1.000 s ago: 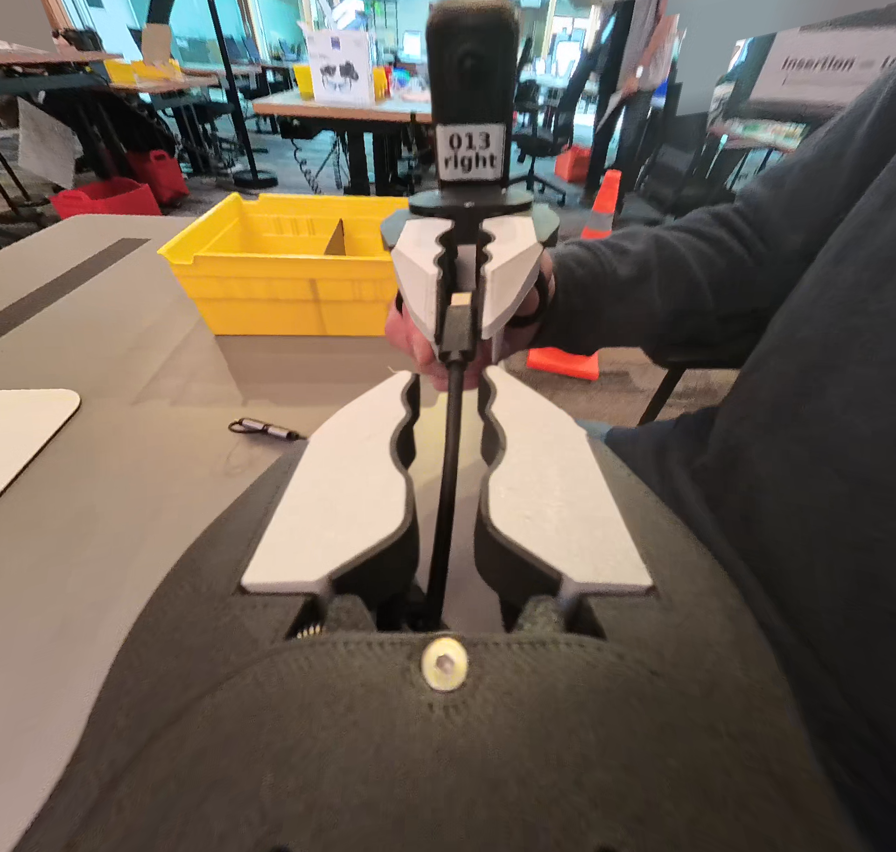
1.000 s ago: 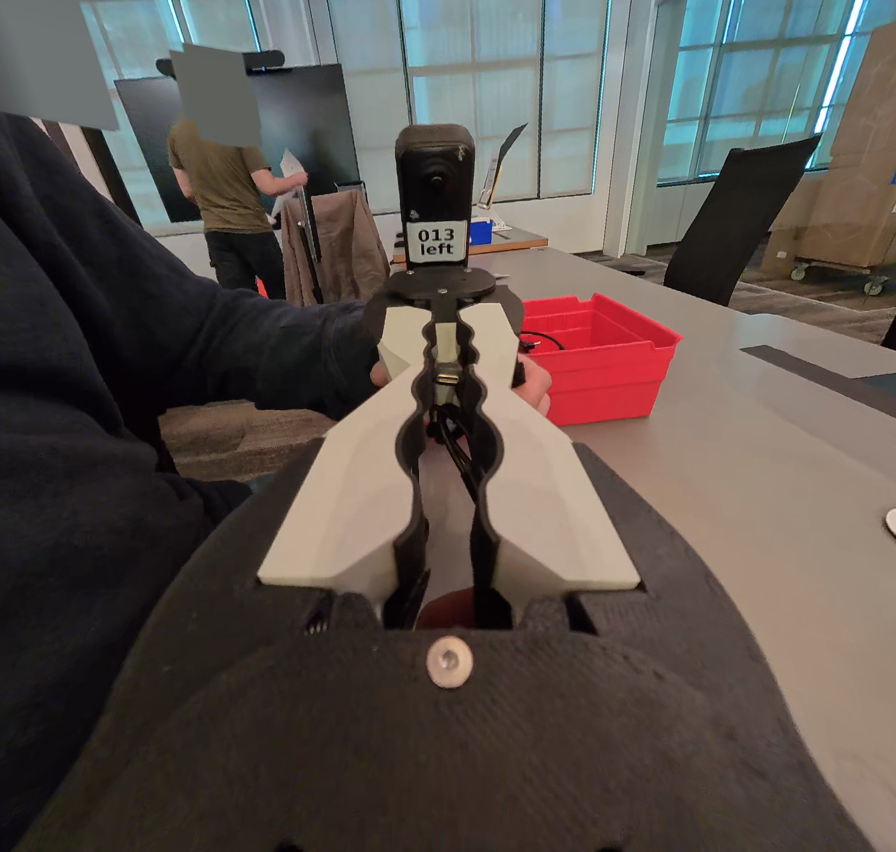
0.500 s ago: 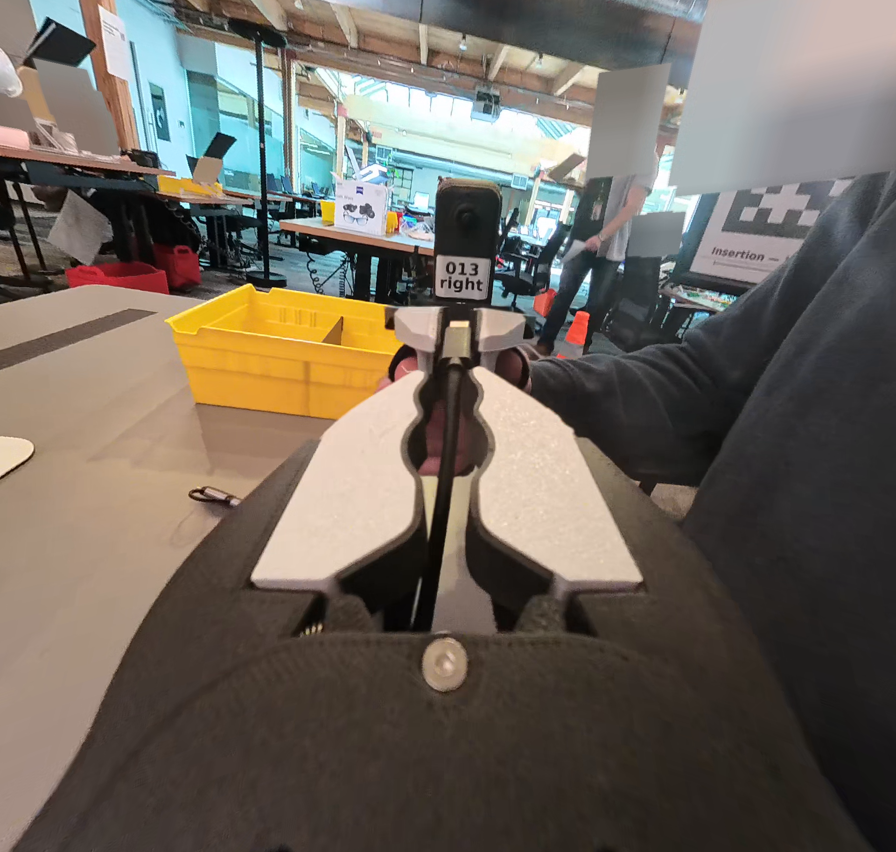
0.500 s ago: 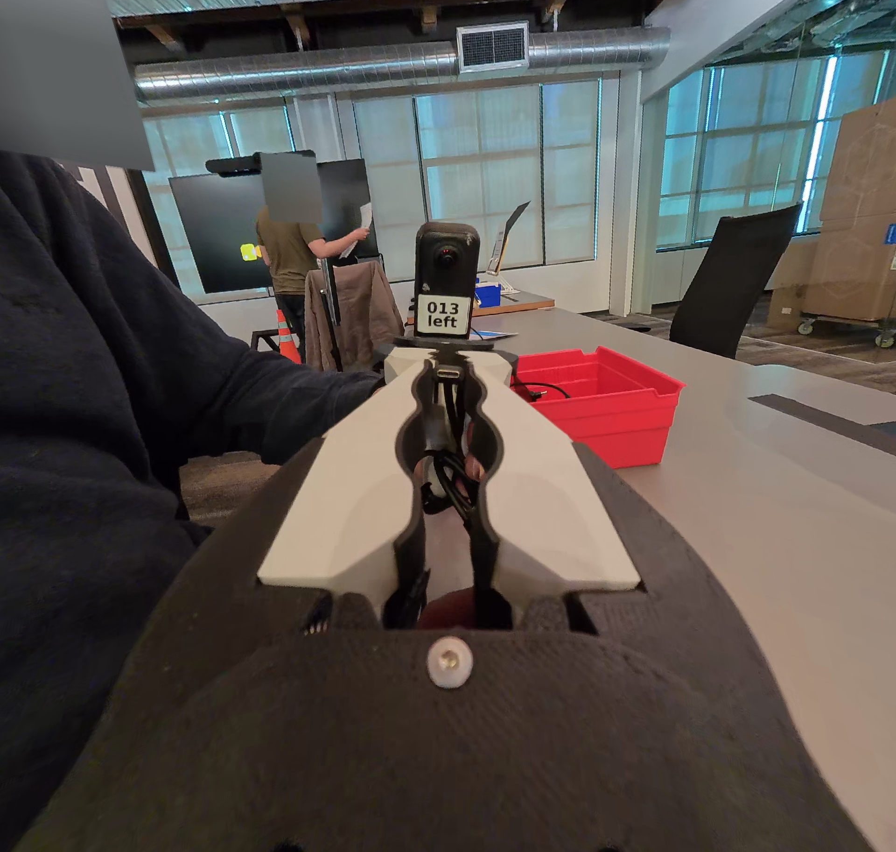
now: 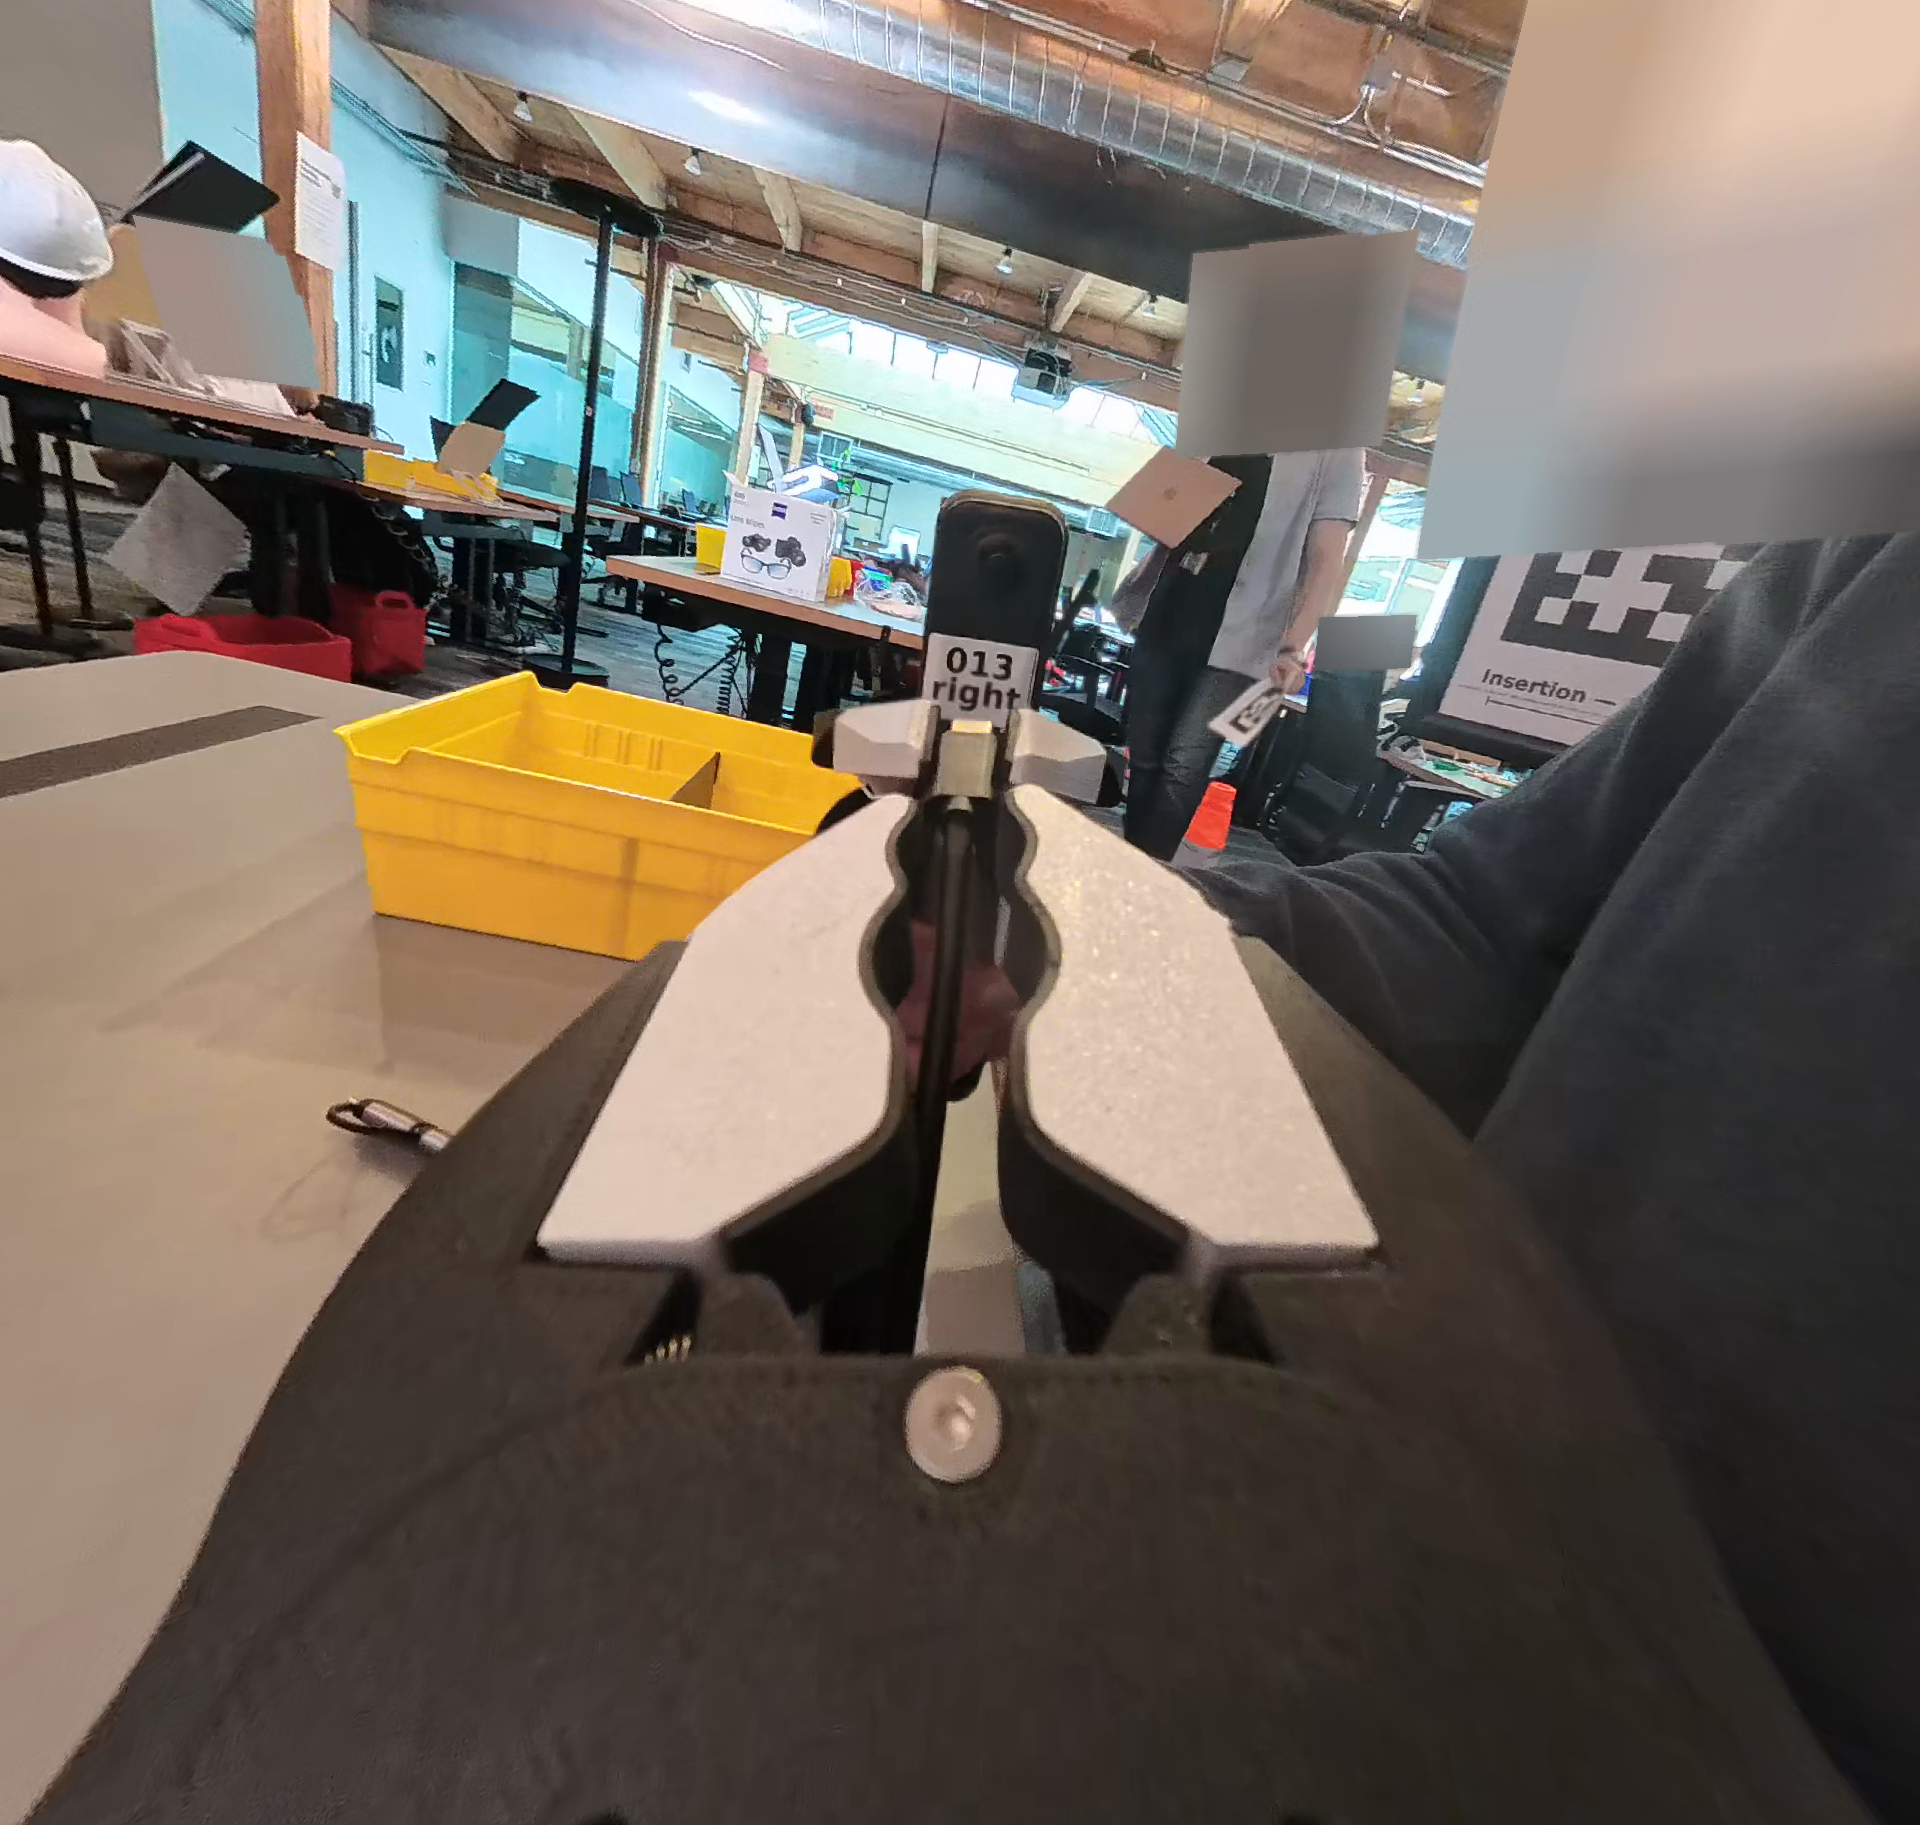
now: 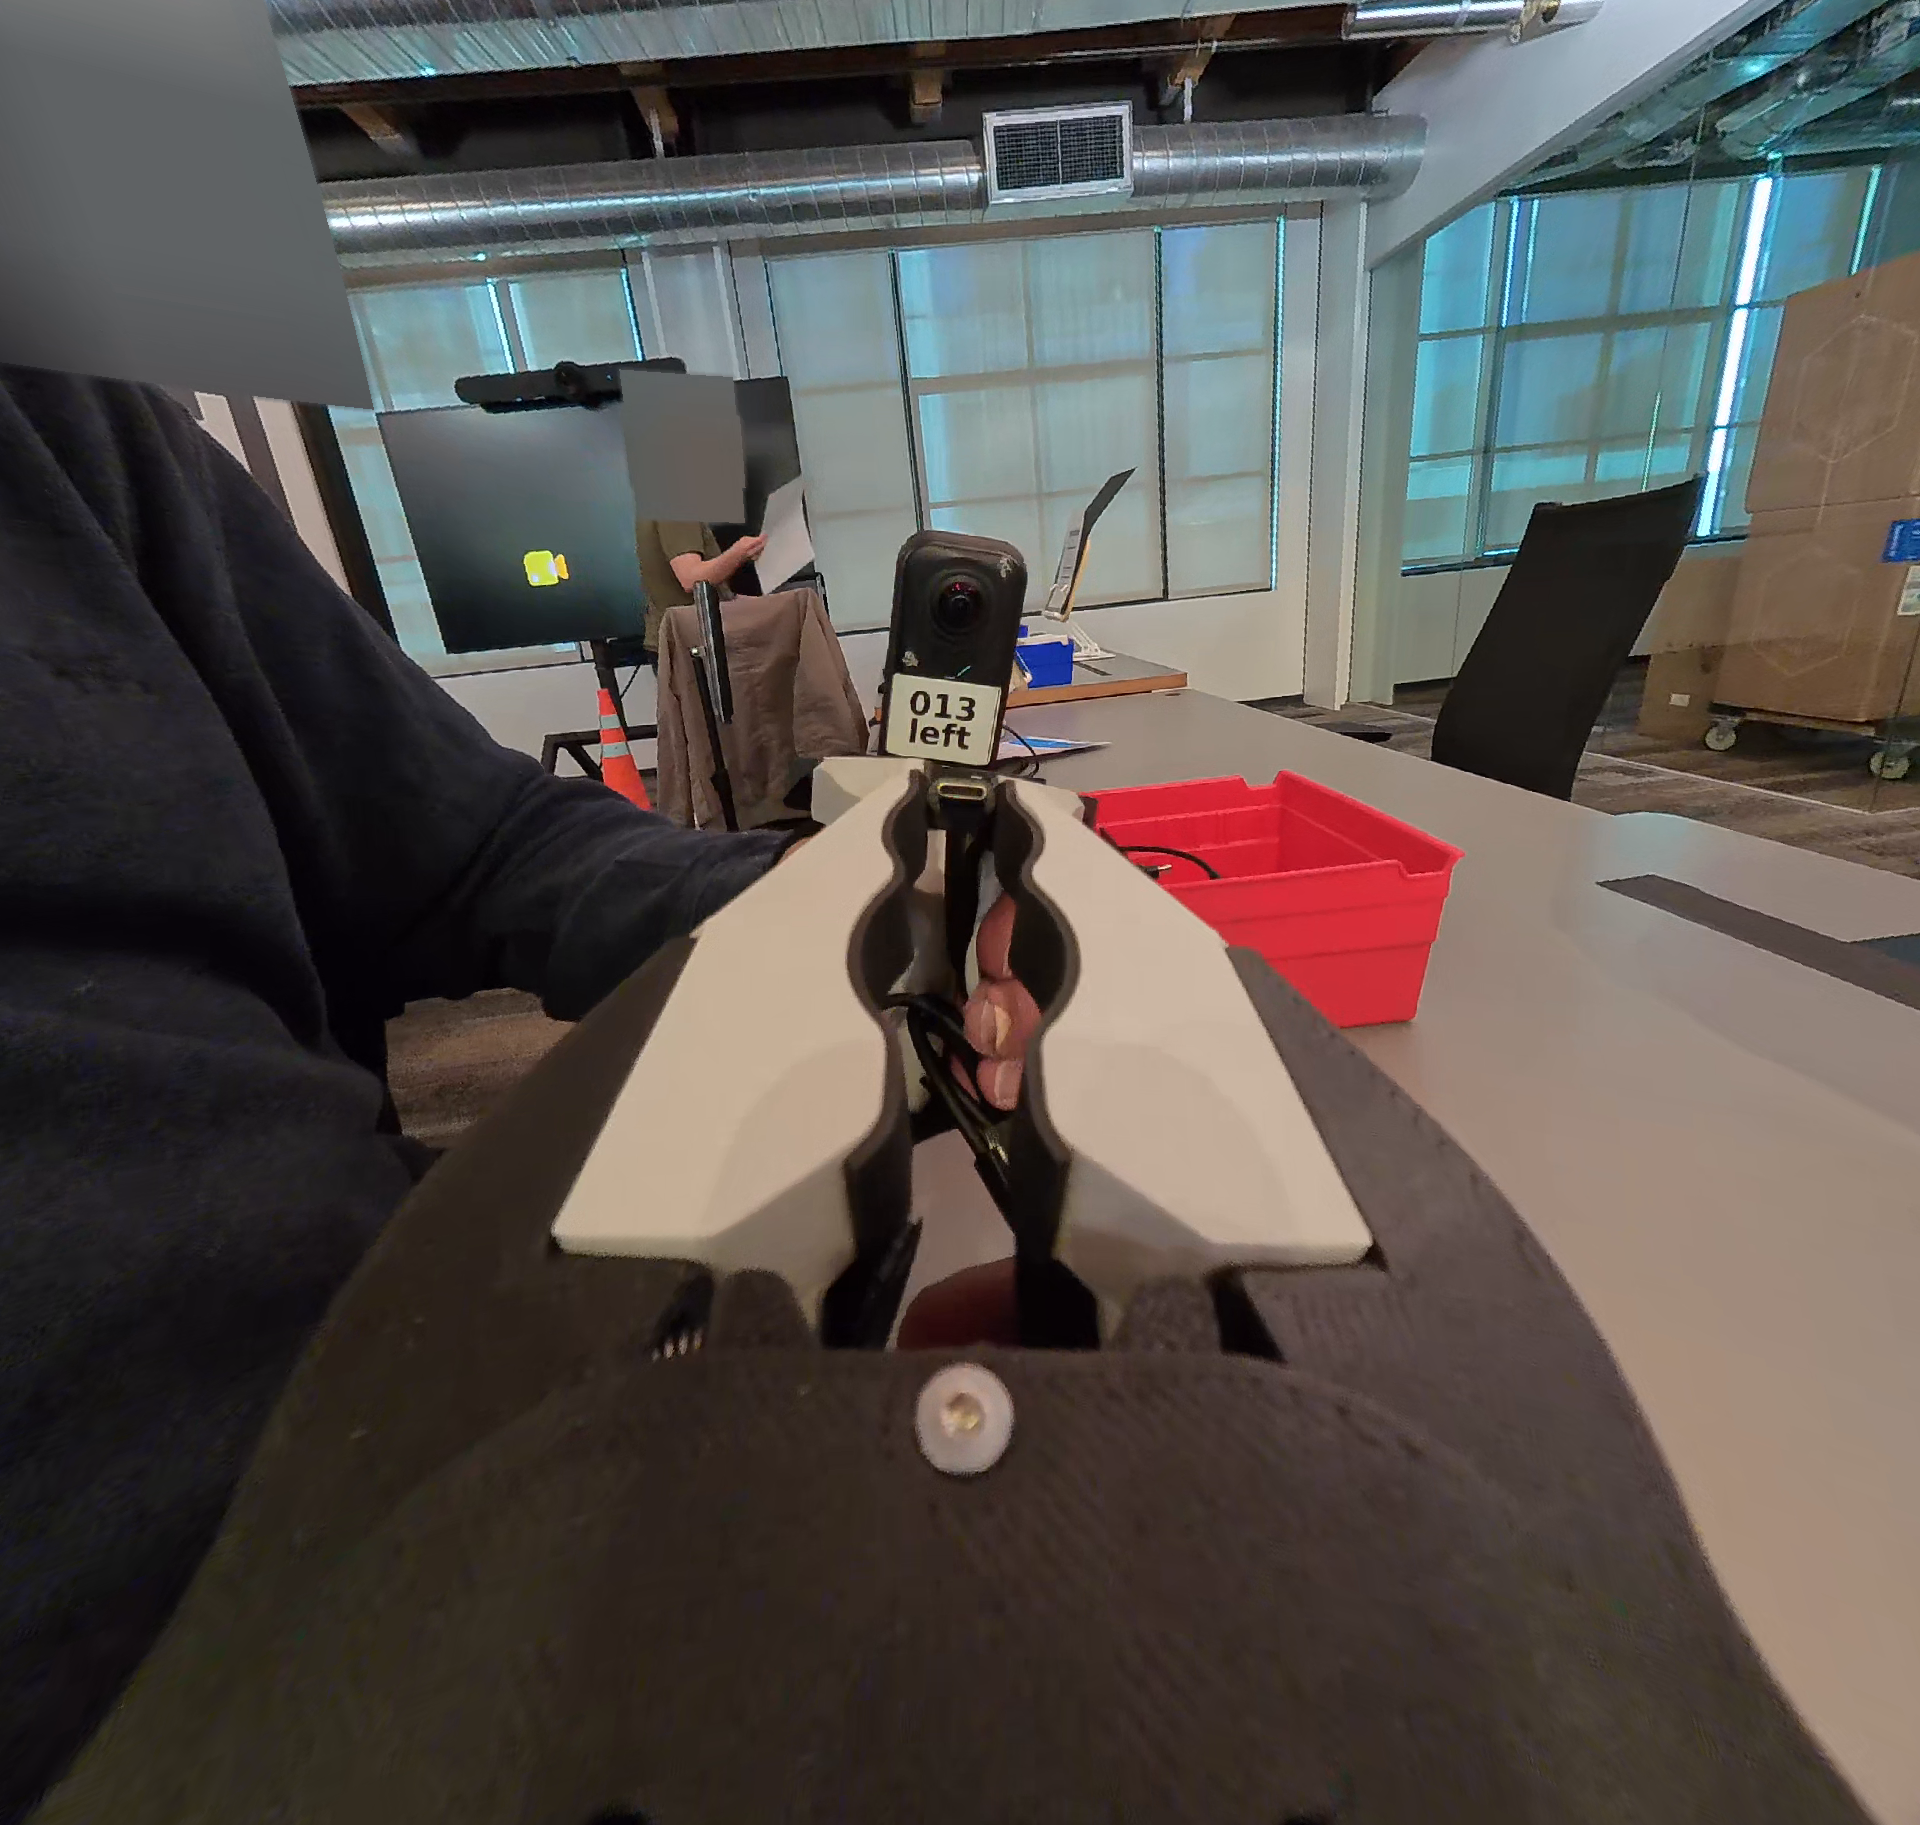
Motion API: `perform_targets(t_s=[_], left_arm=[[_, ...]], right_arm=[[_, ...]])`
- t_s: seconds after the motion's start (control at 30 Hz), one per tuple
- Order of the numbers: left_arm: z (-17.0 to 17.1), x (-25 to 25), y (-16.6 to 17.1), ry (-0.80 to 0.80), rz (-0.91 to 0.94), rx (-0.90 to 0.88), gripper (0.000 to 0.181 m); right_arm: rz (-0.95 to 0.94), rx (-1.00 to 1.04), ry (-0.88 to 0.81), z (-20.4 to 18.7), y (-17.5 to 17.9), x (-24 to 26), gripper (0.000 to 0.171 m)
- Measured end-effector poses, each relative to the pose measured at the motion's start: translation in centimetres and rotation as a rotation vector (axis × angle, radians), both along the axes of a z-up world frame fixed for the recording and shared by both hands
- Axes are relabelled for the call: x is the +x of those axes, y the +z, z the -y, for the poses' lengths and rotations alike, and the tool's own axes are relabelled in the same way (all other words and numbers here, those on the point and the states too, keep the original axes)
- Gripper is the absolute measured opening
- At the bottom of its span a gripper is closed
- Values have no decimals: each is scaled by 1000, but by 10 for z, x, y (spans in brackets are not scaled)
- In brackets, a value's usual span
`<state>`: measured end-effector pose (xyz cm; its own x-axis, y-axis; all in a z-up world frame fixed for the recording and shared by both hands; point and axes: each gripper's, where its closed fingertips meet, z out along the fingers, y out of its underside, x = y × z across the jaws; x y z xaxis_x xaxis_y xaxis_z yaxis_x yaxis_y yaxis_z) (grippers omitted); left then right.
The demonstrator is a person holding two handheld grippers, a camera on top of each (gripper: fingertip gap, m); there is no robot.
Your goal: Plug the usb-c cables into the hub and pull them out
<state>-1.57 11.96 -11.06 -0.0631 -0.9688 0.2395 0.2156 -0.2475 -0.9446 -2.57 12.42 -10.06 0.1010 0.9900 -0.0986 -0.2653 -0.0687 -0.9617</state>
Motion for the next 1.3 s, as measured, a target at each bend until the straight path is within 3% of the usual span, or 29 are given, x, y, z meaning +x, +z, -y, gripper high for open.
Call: perform_targets(t_s=[0.37,0.9,1.3], left_arm=[[1,2,1,46,-88,116,12],[0,3,-17,69,-304,282,11],[2,3,1,92,-181,238,12]], right_arm=[[-12,-7,11,1,2,3,10],[193,83,-33,1,-12,7,9],[-7,-7,27,4,5,7,9]])
